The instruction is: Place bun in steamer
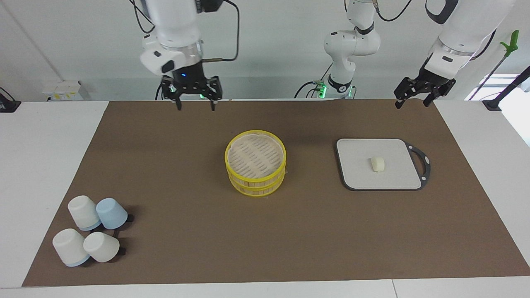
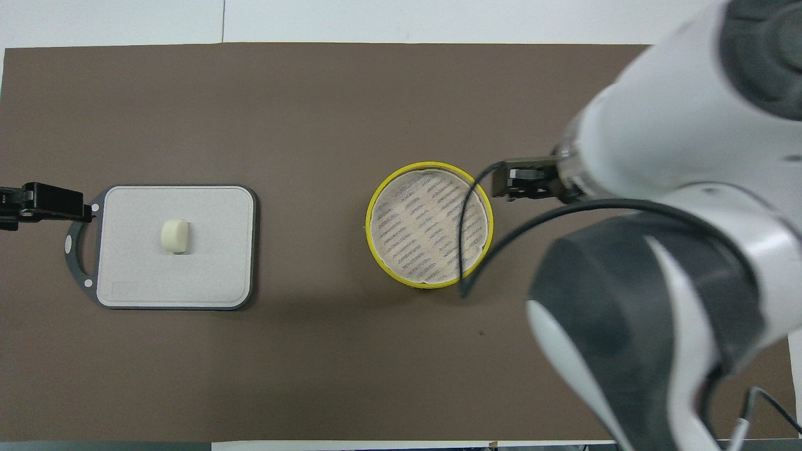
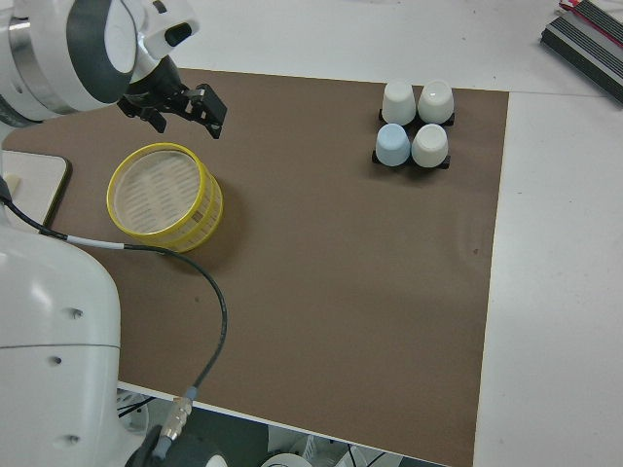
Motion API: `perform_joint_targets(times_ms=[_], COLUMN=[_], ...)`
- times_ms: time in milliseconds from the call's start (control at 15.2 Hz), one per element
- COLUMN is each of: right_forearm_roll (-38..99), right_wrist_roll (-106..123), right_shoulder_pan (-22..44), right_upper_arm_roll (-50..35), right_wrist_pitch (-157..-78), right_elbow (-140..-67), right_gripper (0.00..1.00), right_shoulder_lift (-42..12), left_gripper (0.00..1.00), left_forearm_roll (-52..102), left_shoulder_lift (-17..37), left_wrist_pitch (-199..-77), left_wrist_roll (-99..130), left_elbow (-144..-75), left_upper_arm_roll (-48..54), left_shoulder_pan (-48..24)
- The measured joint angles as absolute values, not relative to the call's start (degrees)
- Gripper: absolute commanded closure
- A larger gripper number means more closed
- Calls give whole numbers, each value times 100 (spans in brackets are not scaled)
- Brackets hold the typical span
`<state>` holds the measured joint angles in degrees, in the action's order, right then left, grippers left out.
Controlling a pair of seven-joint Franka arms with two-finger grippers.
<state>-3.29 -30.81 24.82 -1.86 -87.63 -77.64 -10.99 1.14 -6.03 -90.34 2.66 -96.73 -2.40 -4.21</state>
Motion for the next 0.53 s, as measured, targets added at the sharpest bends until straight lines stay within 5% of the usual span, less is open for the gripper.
perform_joint_targets(times_ms=[263, 526], right_forearm_roll=[-392, -390], right_wrist_roll=[-4246, -4981], right_shoulder_pan=[3355, 3900], right_upper_arm_roll=[-173, -174], right_wrist_pitch=[-9218, -9867], right_elbow=[-7067, -6935], right_gripper=[0, 0], right_shoulder_lift=[-2288, -2674], left_gripper=[0, 0], left_forearm_roll=[114, 114], left_shoulder_lift=[-677, -977], left_wrist_pitch=[-9292, -9852], left_wrist_roll=[265, 244], left_elbow=[-9937, -10767], left_upper_arm_roll=[-238, -238], left_shoulder_pan=[-422, -422])
